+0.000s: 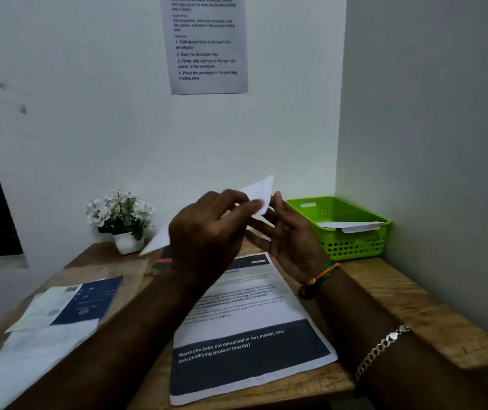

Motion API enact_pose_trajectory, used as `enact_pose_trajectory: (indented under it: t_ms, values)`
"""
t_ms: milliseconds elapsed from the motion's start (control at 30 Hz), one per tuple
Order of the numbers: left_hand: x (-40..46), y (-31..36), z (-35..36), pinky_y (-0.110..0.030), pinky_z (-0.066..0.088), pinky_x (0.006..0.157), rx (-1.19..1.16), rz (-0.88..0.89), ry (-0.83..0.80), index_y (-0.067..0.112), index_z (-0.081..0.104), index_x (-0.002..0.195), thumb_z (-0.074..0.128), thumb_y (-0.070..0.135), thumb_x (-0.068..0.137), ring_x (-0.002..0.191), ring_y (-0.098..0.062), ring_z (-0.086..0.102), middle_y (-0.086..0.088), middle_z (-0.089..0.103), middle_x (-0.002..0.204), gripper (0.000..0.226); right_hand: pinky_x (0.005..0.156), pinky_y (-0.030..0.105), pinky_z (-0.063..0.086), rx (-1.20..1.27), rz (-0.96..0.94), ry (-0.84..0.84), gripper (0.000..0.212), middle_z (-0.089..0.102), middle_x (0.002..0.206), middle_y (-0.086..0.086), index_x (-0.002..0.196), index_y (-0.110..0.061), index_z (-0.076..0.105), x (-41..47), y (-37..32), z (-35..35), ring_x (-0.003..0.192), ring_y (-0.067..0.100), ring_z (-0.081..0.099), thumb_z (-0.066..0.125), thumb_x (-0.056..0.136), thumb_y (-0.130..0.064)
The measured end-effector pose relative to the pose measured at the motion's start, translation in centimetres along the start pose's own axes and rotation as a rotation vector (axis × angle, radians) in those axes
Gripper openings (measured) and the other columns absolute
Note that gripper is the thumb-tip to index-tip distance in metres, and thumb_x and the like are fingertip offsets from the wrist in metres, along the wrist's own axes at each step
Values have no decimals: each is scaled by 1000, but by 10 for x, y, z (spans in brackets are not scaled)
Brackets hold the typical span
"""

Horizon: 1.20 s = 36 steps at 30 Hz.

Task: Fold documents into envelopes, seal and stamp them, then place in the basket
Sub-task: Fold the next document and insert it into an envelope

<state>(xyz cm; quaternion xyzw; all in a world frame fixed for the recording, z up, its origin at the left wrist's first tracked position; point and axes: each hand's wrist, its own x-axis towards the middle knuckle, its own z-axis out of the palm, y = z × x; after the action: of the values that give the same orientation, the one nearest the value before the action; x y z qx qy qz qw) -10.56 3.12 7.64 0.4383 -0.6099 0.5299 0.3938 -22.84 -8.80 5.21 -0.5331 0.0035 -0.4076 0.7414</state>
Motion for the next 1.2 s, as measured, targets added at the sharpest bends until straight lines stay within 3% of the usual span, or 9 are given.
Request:
enact_pose_trajectory:
  t_ms: [167, 267, 400, 500, 633, 833, 967, 1100, 1200]
  values:
    - [28, -1, -15, -30, 54, 60, -406, -615, 357, 14, 74, 100, 70, 12, 94, 84, -10, 70, 6, 73, 95, 7, 88, 29, 51, -411, -86, 195, 33, 69, 123, -18, 124, -31, 69, 4, 12, -1, 113, 1, 62, 67, 92, -40]
    - [30, -9, -18, -27, 56, 69, -622, -892, 526, 12, 71, 100, 72, 8, 91, 87, -11, 71, 2, 74, 96, 10, 81, 20, 51, -433, -111, 274, 30, 71, 122, 0, 122, -18, 70, 7, 18, -6, 95, 1, 67, 71, 92, -24]
    - [9, -22, -14, -43, 62, 83, -770, -1210, 486, 17, 72, 97, 73, 6, 88, 97, -24, 74, -3, 77, 98, 14, 65, 12, 50, -469, -152, 251, 17, 77, 97, 3, 106, -5, 75, 6, 21, -9, 78, 0, 67, 72, 91, -14]
    - [-7, -35, -12, -46, 61, 76, -808, -1376, 420, 18, 72, 89, 74, 5, 85, 91, -30, 75, -1, 78, 88, 14, 66, 17, 52, -541, -219, 235, 7, 76, 84, 7, 93, 2, 74, 8, 21, -11, 72, 5, 65, 72, 89, -3]
    - [-19, -55, -12, -44, 61, 79, -772, -1480, 331, 15, 77, 85, 80, 14, 83, 82, -18, 73, 0, 78, 83, 4, 70, 30, 50, -780, -288, 189, 7, 75, 83, 13, 84, -11, 76, 9, 20, -14, 73, 11, 62, 73, 89, -6]
    - [-31, -82, -8, -49, 62, 85, -659, -1502, 32, 13, 78, 81, 86, 19, 81, 90, -29, 75, -7, 79, 86, 10, 61, 33, 49, -1035, -324, 206, 8, 73, 73, -6, 79, -25, 73, 12, 22, -20, 64, 5, 60, 72, 87, -24]
    - [-45, -85, -2, -35, 61, 67, -757, -1762, 172, 10, 68, 79, 79, 12, 88, 81, -25, 70, -8, 73, 90, 15, 60, 24, 49, -1311, -168, 237, 19, 72, 72, -15, 78, -30, 73, 12, 19, -29, 66, -2, 64, 70, 83, -49]
    - [-68, -87, -1, -39, 56, 82, -645, -1838, 106, 10, 60, 79, 73, 9, 93, 89, -28, 64, -8, 66, 86, 19, 64, 24, 45, -1225, -30, 238, 11, 66, 70, -4, 81, -16, 74, 11, 22, -41, 66, 10, 58, 82, 80, -22]
    - [-84, -89, -10, -32, 56, 75, -644, -1775, -125, 7, 69, 94, 72, 2, 91, 87, -25, 65, -12, 69, 96, 7, 61, 18, 45, -1187, 88, 188, 10, 64, 70, 2, 77, -11, 73, 5, 23, -46, 67, 13, 56, 83, 79, -9]
